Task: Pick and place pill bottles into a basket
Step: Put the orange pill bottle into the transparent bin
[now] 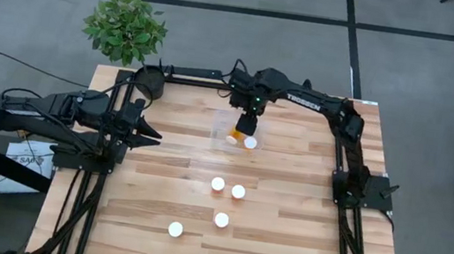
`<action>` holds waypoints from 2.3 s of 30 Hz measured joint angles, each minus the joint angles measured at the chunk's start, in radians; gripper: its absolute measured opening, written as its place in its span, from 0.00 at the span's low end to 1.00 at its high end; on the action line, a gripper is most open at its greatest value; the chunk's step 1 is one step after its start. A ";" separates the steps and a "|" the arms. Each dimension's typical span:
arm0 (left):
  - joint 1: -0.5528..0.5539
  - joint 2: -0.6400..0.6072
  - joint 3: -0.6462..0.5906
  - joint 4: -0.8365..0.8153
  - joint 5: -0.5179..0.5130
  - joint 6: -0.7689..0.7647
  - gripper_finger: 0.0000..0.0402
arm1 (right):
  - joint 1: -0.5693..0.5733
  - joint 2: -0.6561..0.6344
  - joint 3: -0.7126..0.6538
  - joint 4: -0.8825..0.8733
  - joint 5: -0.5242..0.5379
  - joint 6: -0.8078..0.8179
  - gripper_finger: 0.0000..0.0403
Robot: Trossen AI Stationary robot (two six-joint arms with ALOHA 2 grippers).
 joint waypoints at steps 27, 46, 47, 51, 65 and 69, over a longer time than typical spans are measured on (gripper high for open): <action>0.000 0.021 0.000 0.009 0.000 0.092 0.19 | 0.217 -0.154 0.001 -0.126 -0.057 0.038 0.37; -0.006 0.224 -0.001 0.163 0.028 -0.074 0.19 | 0.446 -0.199 0.000 -0.145 0.028 0.257 0.30; -0.011 0.229 -0.001 0.163 0.050 -0.074 0.19 | 0.455 -0.198 0.000 -0.147 0.028 0.278 0.30; -0.045 0.231 -0.001 0.159 0.140 -0.046 0.19 | 0.488 -0.178 -0.001 -0.155 0.028 0.382 0.29; -0.224 0.168 0.000 0.130 0.172 -0.017 0.19 | 0.621 -0.080 -0.002 -0.114 0.016 0.638 0.38; -0.266 0.170 0.000 0.136 0.137 -0.016 0.19 | 0.653 -0.082 0.002 -0.084 0.040 0.637 0.51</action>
